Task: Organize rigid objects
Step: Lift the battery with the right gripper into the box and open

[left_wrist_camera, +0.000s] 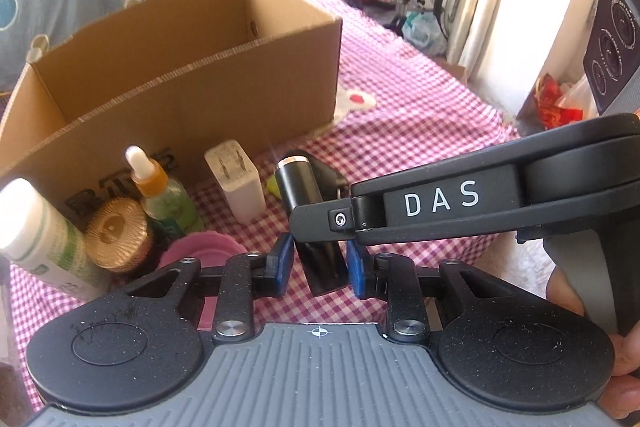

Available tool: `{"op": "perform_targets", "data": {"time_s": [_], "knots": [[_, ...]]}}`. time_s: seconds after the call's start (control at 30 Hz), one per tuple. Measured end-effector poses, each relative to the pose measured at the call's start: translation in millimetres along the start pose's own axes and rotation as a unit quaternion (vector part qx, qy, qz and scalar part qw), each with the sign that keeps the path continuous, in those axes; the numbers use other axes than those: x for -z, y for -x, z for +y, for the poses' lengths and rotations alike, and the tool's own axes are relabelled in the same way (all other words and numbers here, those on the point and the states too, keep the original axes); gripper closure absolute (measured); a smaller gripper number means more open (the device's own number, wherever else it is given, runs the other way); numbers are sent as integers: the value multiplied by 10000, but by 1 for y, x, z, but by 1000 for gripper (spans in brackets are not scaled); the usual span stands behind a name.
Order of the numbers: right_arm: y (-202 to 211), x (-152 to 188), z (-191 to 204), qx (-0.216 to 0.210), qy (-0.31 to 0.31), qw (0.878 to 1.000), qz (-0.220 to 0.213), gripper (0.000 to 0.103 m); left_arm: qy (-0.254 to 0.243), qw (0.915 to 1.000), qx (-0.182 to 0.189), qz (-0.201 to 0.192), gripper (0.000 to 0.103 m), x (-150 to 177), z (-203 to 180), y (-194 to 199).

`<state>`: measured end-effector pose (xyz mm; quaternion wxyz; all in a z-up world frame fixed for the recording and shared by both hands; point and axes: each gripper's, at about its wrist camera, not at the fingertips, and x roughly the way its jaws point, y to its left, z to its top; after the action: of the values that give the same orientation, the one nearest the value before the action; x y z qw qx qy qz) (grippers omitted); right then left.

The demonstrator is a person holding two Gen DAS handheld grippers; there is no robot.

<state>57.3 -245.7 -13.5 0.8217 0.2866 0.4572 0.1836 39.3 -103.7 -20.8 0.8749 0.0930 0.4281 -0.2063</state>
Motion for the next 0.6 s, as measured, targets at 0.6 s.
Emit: {"op": "perform_targets", "data": {"time_s": [0.6], "knots": [[-40,-118,108,-727,936,9929,-35,79,138,9960,-778,-421,75,-100,94,37]]}}
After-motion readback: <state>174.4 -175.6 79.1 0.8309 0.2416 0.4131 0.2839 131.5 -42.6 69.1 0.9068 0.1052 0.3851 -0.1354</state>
